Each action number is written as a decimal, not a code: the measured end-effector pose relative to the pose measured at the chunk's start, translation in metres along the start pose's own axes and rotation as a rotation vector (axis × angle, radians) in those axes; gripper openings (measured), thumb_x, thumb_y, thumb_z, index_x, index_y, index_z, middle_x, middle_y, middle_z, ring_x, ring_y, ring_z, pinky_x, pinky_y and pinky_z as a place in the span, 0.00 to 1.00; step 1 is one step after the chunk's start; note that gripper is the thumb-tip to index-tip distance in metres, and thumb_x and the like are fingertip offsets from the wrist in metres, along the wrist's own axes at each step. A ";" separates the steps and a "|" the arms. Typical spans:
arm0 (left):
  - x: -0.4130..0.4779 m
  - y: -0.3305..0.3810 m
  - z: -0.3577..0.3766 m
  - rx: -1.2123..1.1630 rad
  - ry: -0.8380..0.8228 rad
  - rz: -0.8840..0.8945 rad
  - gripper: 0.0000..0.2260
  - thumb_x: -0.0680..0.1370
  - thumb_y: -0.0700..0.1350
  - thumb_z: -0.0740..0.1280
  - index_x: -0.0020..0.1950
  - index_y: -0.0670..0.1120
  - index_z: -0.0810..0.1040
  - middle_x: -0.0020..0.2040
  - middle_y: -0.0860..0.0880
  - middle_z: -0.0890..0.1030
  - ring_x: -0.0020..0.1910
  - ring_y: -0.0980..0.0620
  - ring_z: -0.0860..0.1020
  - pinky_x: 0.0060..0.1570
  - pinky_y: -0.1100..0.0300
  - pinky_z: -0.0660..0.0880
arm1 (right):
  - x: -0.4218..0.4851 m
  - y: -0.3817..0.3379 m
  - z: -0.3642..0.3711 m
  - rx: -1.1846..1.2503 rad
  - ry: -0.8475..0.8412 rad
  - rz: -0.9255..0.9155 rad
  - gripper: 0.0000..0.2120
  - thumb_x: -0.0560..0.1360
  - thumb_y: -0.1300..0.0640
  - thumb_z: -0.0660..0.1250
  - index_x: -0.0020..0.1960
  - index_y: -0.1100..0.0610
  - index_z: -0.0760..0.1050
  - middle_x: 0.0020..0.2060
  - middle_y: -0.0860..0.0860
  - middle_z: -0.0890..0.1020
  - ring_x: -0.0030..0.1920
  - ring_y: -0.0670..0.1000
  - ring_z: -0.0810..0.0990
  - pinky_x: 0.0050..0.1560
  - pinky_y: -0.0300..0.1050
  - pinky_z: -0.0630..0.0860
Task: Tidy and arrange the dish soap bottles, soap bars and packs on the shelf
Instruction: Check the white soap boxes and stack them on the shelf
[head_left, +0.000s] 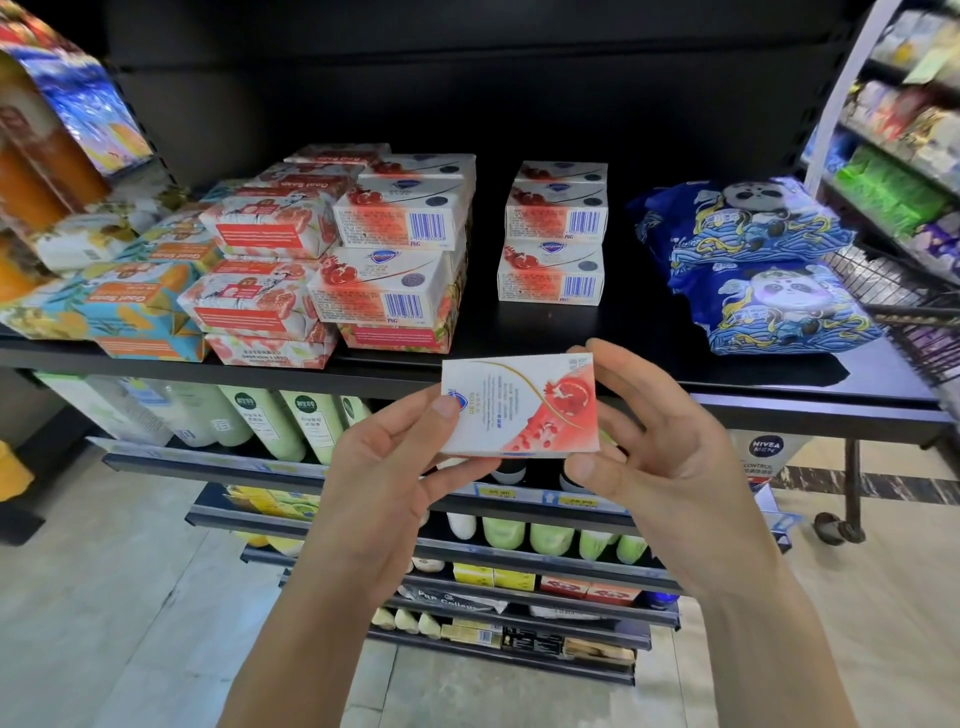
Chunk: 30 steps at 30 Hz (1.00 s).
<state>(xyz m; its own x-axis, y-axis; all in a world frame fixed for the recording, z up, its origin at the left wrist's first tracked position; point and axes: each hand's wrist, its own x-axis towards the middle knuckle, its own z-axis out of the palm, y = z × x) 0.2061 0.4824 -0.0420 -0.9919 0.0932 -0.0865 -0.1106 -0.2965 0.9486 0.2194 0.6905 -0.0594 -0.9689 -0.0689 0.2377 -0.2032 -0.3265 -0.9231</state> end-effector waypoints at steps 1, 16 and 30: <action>0.000 0.000 -0.001 0.000 0.001 0.007 0.20 0.75 0.47 0.67 0.63 0.38 0.81 0.57 0.43 0.86 0.58 0.45 0.84 0.55 0.50 0.83 | 0.000 -0.001 0.000 -0.004 0.012 0.016 0.37 0.67 0.64 0.76 0.74 0.56 0.69 0.69 0.51 0.79 0.66 0.55 0.80 0.60 0.46 0.80; -0.003 -0.001 0.000 0.006 -0.003 0.060 0.19 0.75 0.44 0.71 0.66 0.44 0.80 0.56 0.45 0.87 0.57 0.47 0.85 0.56 0.56 0.82 | -0.001 -0.007 0.011 -0.137 0.200 0.058 0.19 0.69 0.55 0.73 0.59 0.56 0.83 0.49 0.51 0.88 0.50 0.50 0.87 0.49 0.37 0.80; -0.007 -0.001 0.001 0.053 -0.049 0.005 0.24 0.78 0.59 0.65 0.61 0.41 0.83 0.57 0.42 0.86 0.61 0.45 0.83 0.65 0.54 0.77 | -0.003 0.004 -0.001 -0.153 0.057 -0.070 0.21 0.73 0.65 0.71 0.66 0.61 0.77 0.59 0.57 0.85 0.64 0.57 0.81 0.62 0.48 0.79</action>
<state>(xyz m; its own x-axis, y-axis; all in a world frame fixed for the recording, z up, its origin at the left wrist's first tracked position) 0.2131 0.4832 -0.0421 -0.9879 0.1392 -0.0682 -0.1013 -0.2466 0.9638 0.2216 0.6903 -0.0644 -0.9571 0.0038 0.2897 -0.2856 -0.1810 -0.9411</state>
